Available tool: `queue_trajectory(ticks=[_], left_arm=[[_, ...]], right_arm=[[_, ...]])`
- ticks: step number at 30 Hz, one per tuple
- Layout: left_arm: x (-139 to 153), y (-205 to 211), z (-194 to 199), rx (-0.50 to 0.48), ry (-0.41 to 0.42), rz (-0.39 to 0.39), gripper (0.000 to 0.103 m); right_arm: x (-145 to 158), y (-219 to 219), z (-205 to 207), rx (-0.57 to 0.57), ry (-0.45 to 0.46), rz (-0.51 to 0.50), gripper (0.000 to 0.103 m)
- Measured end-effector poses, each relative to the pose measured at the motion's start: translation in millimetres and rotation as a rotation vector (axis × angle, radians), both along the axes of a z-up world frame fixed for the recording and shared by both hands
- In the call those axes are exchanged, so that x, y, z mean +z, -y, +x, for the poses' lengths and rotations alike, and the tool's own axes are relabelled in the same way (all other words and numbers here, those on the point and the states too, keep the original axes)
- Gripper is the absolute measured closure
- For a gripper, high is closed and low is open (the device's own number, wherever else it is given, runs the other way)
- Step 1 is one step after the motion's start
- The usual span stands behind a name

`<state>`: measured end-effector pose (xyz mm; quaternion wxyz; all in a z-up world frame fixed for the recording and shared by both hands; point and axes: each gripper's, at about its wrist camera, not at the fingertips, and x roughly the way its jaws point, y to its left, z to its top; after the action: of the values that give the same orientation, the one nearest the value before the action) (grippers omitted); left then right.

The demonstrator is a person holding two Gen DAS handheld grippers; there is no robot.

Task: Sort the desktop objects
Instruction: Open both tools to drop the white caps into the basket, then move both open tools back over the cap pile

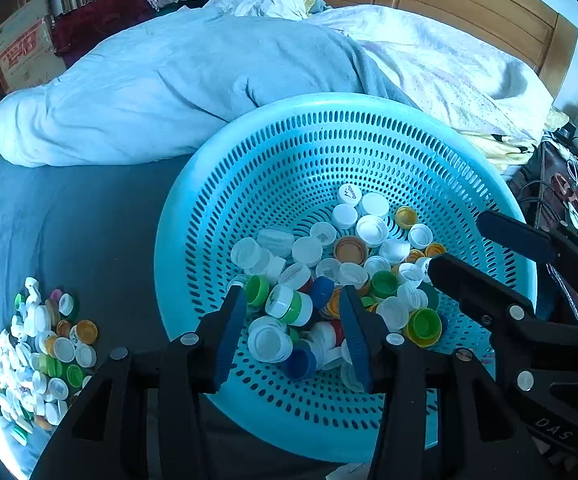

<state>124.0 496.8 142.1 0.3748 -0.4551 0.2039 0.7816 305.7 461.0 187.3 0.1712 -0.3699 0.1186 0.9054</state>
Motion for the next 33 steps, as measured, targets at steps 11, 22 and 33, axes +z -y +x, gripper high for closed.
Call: queue_trajectory(ticks=[11, 22, 33], left_arm=[[-8.8, 123.5, -32.7, 0.191, -0.082, 0.05, 0.054], [-67.9, 378.5, -83.8, 0.698, -0.149, 0.012, 0.054], [-112.9, 506.1, -123.3, 0.899, -0.013, 0.253, 0.054]], right_arm=[[3.5, 67.3, -5.9, 0.166, -0.052, 0.014, 0.02], [-14.5, 149.3, -37.8, 0.384, -0.011, 0.017, 0.018], [-33.4, 193.3, -63.4, 0.46, 0.098, 0.038, 0.018]])
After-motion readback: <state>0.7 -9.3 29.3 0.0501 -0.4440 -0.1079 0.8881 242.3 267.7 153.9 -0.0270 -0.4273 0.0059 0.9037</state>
